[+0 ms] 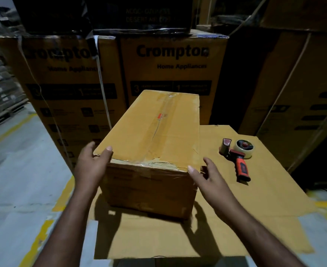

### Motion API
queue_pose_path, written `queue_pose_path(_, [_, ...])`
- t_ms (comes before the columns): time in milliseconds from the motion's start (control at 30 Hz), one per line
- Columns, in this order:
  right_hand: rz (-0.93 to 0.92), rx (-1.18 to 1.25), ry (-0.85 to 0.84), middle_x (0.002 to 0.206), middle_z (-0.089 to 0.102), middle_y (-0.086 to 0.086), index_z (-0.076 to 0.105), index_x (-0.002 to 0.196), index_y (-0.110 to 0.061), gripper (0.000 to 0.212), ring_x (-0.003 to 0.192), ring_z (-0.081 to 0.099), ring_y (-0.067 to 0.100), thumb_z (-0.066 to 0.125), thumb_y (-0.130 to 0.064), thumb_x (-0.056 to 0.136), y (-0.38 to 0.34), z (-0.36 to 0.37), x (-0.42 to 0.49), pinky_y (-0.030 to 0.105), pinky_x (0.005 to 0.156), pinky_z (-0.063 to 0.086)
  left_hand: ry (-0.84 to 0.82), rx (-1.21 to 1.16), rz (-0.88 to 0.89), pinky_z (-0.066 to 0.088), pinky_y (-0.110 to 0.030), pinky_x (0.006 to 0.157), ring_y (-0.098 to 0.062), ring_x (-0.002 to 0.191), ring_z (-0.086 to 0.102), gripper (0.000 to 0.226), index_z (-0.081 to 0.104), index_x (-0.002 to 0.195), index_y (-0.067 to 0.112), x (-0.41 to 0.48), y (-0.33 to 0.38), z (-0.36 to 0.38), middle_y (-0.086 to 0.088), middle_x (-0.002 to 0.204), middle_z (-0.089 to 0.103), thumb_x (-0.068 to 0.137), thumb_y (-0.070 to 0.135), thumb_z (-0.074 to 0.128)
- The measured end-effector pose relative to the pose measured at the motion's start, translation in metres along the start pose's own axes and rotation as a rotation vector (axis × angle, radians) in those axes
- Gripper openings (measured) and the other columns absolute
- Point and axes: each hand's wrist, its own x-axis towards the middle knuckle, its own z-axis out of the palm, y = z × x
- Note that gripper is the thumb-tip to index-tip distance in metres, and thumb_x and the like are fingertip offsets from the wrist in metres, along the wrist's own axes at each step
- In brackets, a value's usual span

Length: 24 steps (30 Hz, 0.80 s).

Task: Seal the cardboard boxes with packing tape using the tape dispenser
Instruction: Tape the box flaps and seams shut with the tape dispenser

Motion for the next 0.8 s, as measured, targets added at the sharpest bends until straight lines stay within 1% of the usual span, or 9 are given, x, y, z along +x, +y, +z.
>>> queue_pose_path(100, [0.157, 0.281, -0.09, 0.167, 0.015, -0.002, 0.003, 0.159, -0.039, 0.116, 0.15, 0.025, 0.027, 0.062, -0.084, 0.07, -0.01, 0.017, 0.01, 0.052, 0.119, 0.026, -0.079, -0.307, -0.169, 0.058, -0.048, 0.09, -0.021, 0.103, 0.064, 0.056, 0.051, 0.148, 0.021, -0.001, 0.003, 0.004, -0.009, 0.131, 0.062, 0.097, 0.037, 0.067])
queue_pose_path(233, [0.091, 0.281, 0.081, 0.164, 0.025, -0.001, 0.012, 0.16, -0.027, 0.09, 0.147, 0.032, 0.026, 0.06, -0.06, 0.091, -0.013, 0.035, 0.015, 0.047, 0.118, 0.031, -0.206, -0.559, -0.382, 0.058, -0.035, 0.077, -0.025, 0.096, 0.071, 0.047, 0.061, 0.139, 0.011, 0.015, 0.002, -0.006, -0.012, 0.115, 0.072, 0.095, 0.028, 0.069])
queue_pose_path(300, [0.091, 0.317, 0.071, 0.16, 0.033, -0.002, 0.02, 0.159, -0.029, 0.09, 0.142, 0.04, 0.025, 0.062, -0.06, 0.086, -0.016, 0.035, 0.014, 0.047, 0.117, 0.035, -0.319, -0.562, -0.415, 0.057, -0.034, 0.07, -0.026, 0.092, 0.072, 0.042, 0.063, 0.134, 0.01, 0.018, 0.006, -0.013, -0.014, 0.11, 0.074, 0.097, 0.028, 0.066])
queue_pose_path(400, [0.108, 0.381, 0.078, 0.155, 0.041, 0.0, 0.027, 0.156, -0.028, 0.091, 0.133, 0.05, 0.026, 0.063, -0.057, 0.077, -0.025, 0.018, 0.012, 0.05, 0.11, 0.044, -0.339, -0.584, -0.362, 0.053, -0.034, 0.071, -0.028, 0.098, 0.07, 0.041, 0.058, 0.139, 0.008, 0.012, 0.024, -0.016, -0.015, 0.114, 0.071, 0.103, 0.025, 0.058])
queue_pose_path(467, [0.12, 0.434, 0.115, 0.144, 0.052, 0.006, 0.033, 0.153, -0.021, 0.072, 0.115, 0.063, 0.026, 0.063, -0.042, 0.09, -0.046, 0.002, 0.004, 0.043, 0.089, 0.058, -0.367, -0.613, -0.333, 0.053, -0.032, 0.071, -0.025, 0.097, 0.07, 0.037, 0.058, 0.139, 0.008, 0.003, 0.042, -0.016, -0.014, 0.112, 0.071, 0.105, 0.022, 0.054])
queue_pose_path(533, [0.088, 0.45, 0.127, 0.124, 0.062, 0.004, 0.042, 0.144, -0.015, 0.046, 0.096, 0.07, 0.023, 0.056, -0.025, 0.102, -0.058, -0.02, -0.001, 0.033, 0.07, 0.06, -0.376, -0.648, -0.302, 0.057, -0.028, 0.064, -0.019, 0.087, 0.073, 0.029, 0.062, 0.132, 0.01, -0.009, 0.061, -0.015, -0.011, 0.106, 0.072, 0.106, 0.019, 0.052])
queue_pose_path(633, [-0.003, 0.452, 0.139, 0.101, 0.07, 0.007, 0.055, 0.121, -0.015, 0.018, 0.095, 0.073, 0.025, 0.052, -0.019, 0.104, -0.08, -0.057, -0.017, 0.033, 0.069, 0.06, -0.371, -0.72, -0.209, 0.058, -0.019, 0.06, -0.01, 0.078, 0.075, 0.017, 0.067, 0.109, 0.013, -0.03, 0.094, -0.015, -0.007, 0.099, 0.074, 0.106, 0.016, 0.05])
queue_pose_path(667, [-0.042, 0.452, 0.143, 0.102, 0.072, 0.009, 0.057, 0.122, -0.017, 0.019, 0.094, 0.073, 0.024, 0.052, -0.02, 0.104, -0.087, -0.069, -0.024, 0.033, 0.068, 0.059, -0.378, -0.737, -0.16, 0.058, -0.018, 0.063, -0.009, 0.081, 0.075, 0.018, 0.067, 0.105, 0.017, -0.037, 0.106, -0.013, -0.005, 0.096, 0.077, 0.106, 0.016, 0.049])
queue_pose_path(800, [-0.175, 0.436, 0.232, 0.103, 0.077, 0.005, 0.063, 0.119, -0.017, 0.02, 0.091, 0.074, 0.022, 0.051, -0.016, 0.103, -0.104, -0.126, -0.046, 0.03, 0.069, 0.06, -0.456, -0.78, 0.086, 0.06, -0.02, 0.074, -0.009, 0.091, 0.074, 0.028, 0.067, 0.118, 0.017, -0.068, 0.16, 0.003, 0.003, 0.101, 0.079, 0.109, 0.018, 0.041])
